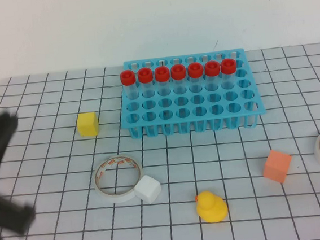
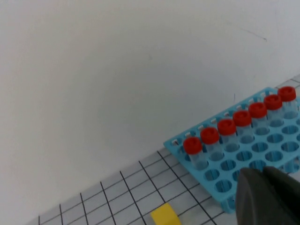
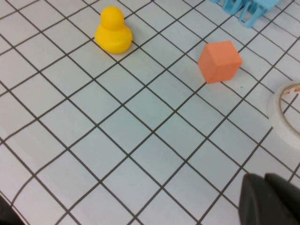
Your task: Place the test tubes
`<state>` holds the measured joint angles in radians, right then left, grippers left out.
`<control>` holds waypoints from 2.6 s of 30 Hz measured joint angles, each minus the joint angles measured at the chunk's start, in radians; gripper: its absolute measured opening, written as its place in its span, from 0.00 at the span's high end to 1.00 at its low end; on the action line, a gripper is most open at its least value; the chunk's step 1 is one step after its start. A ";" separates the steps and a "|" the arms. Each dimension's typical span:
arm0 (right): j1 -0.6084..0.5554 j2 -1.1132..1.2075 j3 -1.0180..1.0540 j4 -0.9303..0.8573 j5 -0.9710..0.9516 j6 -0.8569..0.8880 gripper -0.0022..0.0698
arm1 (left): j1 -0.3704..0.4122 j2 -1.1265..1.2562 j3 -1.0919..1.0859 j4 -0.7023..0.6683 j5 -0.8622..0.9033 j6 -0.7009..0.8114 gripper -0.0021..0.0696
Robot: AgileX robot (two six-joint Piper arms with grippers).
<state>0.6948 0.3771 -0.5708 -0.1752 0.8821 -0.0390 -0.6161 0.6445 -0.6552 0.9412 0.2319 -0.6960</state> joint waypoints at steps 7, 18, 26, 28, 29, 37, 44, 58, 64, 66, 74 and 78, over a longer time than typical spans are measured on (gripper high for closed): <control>0.000 0.000 0.000 0.000 0.000 0.000 0.97 | 0.000 -0.062 0.159 0.000 0.000 -0.015 0.97; 0.000 0.000 0.000 0.000 0.000 0.000 0.97 | 0.002 -0.081 0.222 -0.005 -0.013 -0.015 0.97; 0.000 0.000 0.000 0.000 0.000 0.000 0.97 | 0.226 -0.247 0.316 -0.408 -0.157 0.209 0.97; 0.000 0.000 0.000 0.000 0.000 0.000 0.97 | 0.284 -0.288 0.383 -0.530 -0.256 0.324 0.97; 0.000 0.000 0.000 0.000 0.000 0.000 0.97 | 0.309 -0.313 0.425 -0.598 -0.306 0.384 0.97; 0.000 0.000 0.000 0.000 0.000 0.000 0.97 | 0.402 -0.552 0.657 -0.905 -0.334 0.573 0.97; 0.000 0.000 0.000 0.000 0.000 0.000 0.97 | 0.513 -0.620 0.675 -0.998 -0.206 0.615 0.97; 0.000 0.000 0.000 0.000 0.000 0.000 0.97 | 0.518 -0.658 0.673 -1.009 0.076 0.643 0.97; 0.000 0.000 0.000 0.002 0.000 0.000 0.97 | 0.518 -0.658 0.673 -1.011 0.078 0.665 0.97; 0.000 0.000 0.000 0.002 0.000 0.000 0.97 | 0.518 -0.658 0.673 -1.011 0.078 0.665 0.97; 0.000 0.000 0.000 0.002 0.000 0.000 0.97 | 0.518 -0.658 0.673 -1.011 0.078 0.665 0.97; 0.000 0.000 0.000 0.002 0.000 0.000 0.97 | 0.518 -0.658 0.673 -1.011 0.078 0.665 0.97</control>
<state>0.6948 0.3771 -0.5708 -0.1736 0.8821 -0.0390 -0.0979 -0.0130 0.0176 -0.0697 0.3097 -0.0315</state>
